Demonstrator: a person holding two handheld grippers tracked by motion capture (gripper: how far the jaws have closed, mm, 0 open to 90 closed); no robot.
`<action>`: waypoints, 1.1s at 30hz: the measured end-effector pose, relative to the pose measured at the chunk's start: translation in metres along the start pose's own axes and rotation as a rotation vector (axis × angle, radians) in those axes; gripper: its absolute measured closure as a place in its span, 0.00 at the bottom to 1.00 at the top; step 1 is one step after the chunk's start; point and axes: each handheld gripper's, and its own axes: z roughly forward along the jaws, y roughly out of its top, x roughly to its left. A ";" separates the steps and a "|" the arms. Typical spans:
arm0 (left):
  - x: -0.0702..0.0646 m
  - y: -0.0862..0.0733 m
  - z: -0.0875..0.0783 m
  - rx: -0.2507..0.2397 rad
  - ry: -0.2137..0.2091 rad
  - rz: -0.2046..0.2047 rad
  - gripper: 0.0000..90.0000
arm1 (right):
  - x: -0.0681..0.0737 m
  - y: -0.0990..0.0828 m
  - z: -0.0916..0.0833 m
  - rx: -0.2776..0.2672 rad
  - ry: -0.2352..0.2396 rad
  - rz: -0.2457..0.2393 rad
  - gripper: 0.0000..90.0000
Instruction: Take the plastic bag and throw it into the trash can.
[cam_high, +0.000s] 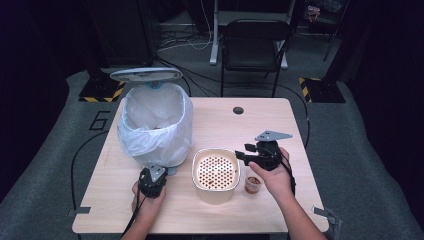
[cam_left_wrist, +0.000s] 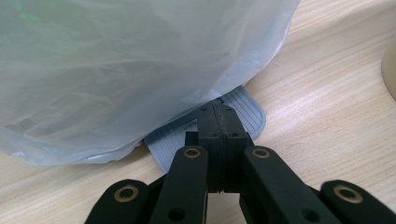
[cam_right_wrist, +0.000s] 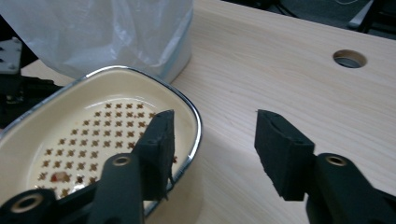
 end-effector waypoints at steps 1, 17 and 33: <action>0.000 0.000 0.000 -0.001 0.002 0.002 1.00 | -0.001 -0.001 -0.002 0.001 -0.010 -0.004 0.50; 0.001 0.000 0.000 0.005 -0.003 0.004 1.00 | -0.002 -0.035 -0.025 -0.053 -0.069 -0.023 0.30; 0.001 0.000 -0.001 0.007 -0.003 0.005 1.00 | 0.007 -0.061 -0.034 -0.073 -0.112 -0.028 0.22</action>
